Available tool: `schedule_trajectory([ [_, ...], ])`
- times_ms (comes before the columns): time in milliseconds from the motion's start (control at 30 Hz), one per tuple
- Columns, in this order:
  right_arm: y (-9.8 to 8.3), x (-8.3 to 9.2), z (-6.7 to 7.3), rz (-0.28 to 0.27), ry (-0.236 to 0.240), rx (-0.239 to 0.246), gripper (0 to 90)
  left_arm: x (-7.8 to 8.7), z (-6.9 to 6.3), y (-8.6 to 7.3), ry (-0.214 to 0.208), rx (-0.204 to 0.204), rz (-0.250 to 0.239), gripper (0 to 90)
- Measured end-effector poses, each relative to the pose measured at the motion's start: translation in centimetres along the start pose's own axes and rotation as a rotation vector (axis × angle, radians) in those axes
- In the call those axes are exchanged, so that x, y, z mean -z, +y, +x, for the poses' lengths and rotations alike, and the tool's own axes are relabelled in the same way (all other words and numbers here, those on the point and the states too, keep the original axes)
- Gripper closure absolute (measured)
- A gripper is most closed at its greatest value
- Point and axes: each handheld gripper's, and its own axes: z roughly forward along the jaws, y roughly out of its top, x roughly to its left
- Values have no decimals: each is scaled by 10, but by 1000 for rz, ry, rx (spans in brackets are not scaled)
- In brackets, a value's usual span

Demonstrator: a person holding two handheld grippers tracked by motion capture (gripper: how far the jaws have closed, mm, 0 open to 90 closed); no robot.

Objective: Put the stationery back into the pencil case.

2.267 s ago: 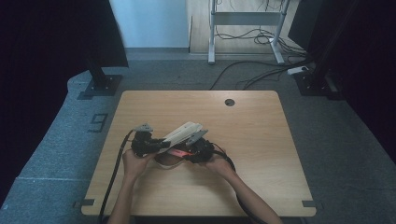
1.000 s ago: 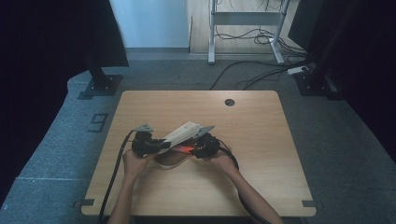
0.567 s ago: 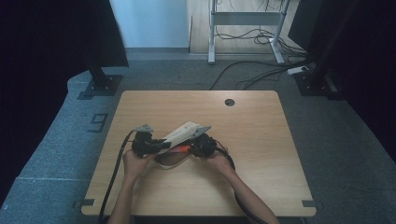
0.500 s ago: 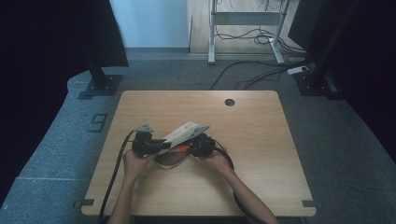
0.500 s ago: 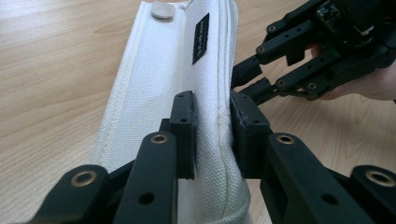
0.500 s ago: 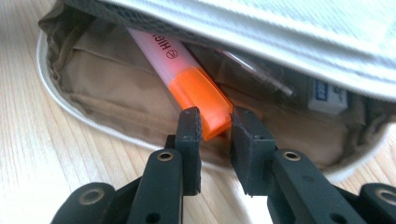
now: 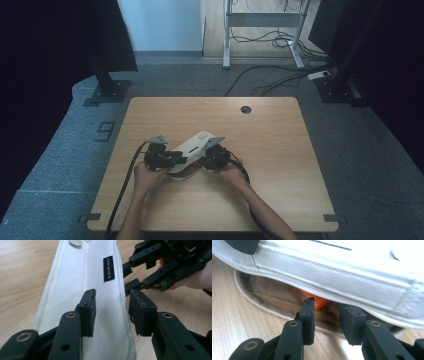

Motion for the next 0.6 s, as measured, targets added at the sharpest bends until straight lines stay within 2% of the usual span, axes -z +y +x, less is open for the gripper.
schedule_trajectory([
  [200, -10, 12, -6, -11, -7, -20, 582, 4, -1, 1, 54, -24, -11, 492],
  [233, -12, 15, -7, -13, -13, -21, 574, 4, 0, 0, 62, -26, -10, 458],
  [433, -20, 31, -11, -29, -22, -39, 526, 1, 2, -1, 71, -11, -8, 375],
  [600, -26, 42, -12, -26, -22, -37, 489, -6, 2, -5, 78, -16, 10, 324],
])
